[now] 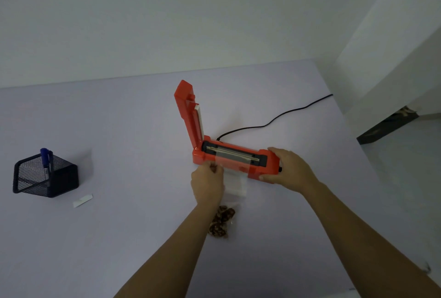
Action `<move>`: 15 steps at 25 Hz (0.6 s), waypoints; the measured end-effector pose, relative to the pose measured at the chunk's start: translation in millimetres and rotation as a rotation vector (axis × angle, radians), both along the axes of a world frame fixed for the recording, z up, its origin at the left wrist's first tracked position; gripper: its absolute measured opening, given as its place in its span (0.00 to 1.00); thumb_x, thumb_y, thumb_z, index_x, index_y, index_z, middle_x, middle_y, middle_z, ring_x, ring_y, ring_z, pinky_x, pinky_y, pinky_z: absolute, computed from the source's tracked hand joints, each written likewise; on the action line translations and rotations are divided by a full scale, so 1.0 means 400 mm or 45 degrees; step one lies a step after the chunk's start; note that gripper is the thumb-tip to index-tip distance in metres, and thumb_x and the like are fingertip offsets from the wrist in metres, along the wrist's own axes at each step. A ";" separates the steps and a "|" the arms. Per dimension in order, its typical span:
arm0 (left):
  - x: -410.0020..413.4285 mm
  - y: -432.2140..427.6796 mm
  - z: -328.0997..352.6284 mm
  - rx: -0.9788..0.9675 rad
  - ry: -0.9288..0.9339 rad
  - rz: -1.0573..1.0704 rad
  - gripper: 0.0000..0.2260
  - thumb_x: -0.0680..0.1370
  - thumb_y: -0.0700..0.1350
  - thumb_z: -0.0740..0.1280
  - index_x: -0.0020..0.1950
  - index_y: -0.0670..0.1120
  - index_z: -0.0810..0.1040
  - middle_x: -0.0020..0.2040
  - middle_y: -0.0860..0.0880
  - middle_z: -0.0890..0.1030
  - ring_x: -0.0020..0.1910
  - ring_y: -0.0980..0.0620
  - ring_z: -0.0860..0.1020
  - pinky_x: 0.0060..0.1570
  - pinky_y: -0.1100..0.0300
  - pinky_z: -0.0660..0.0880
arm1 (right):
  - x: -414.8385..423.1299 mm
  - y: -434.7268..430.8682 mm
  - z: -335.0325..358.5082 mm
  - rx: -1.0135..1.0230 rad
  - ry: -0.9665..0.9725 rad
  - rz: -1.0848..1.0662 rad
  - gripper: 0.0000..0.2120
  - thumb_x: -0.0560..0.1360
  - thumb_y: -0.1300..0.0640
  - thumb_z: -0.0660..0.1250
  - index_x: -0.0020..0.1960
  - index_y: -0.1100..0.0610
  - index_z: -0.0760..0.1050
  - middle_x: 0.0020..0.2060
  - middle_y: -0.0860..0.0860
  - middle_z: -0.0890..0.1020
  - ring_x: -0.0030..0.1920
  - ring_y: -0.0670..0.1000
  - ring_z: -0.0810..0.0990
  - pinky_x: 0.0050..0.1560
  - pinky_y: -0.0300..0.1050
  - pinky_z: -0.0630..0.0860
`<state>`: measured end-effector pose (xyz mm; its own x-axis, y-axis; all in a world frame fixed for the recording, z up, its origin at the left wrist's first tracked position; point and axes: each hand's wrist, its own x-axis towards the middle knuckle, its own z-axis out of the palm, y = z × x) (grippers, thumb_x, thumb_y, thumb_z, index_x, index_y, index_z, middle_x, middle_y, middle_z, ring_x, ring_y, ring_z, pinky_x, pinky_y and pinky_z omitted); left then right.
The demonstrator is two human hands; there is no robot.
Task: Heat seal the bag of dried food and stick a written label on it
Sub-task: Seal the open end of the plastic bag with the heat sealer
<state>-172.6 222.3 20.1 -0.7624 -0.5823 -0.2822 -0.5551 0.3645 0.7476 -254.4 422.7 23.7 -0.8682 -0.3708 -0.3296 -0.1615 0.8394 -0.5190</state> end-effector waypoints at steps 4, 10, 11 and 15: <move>-0.011 0.028 0.035 -0.129 0.041 0.014 0.09 0.77 0.40 0.62 0.38 0.41 0.77 0.32 0.45 0.79 0.32 0.46 0.78 0.36 0.53 0.79 | 0.000 -0.002 -0.001 0.024 0.021 -0.024 0.43 0.60 0.40 0.76 0.70 0.52 0.64 0.63 0.51 0.75 0.60 0.53 0.74 0.59 0.53 0.74; -0.018 0.040 0.045 -0.185 0.077 -0.038 0.09 0.78 0.39 0.60 0.39 0.41 0.77 0.34 0.47 0.79 0.32 0.48 0.77 0.36 0.56 0.77 | -0.001 -0.004 -0.009 0.040 0.044 -0.043 0.44 0.60 0.40 0.76 0.70 0.51 0.64 0.63 0.51 0.75 0.60 0.53 0.73 0.59 0.54 0.74; -0.019 0.041 0.047 -0.195 0.081 -0.045 0.09 0.78 0.39 0.60 0.40 0.41 0.77 0.35 0.47 0.79 0.32 0.48 0.76 0.35 0.57 0.76 | -0.001 -0.005 -0.010 0.037 0.047 -0.041 0.43 0.60 0.41 0.76 0.70 0.52 0.64 0.63 0.51 0.75 0.60 0.53 0.73 0.59 0.54 0.74; -0.023 0.048 0.050 -0.242 0.097 -0.100 0.09 0.79 0.40 0.60 0.43 0.41 0.78 0.38 0.46 0.81 0.34 0.47 0.78 0.39 0.54 0.79 | 0.002 -0.006 -0.011 0.020 0.054 -0.029 0.43 0.61 0.42 0.76 0.70 0.53 0.64 0.63 0.52 0.74 0.60 0.53 0.74 0.60 0.54 0.74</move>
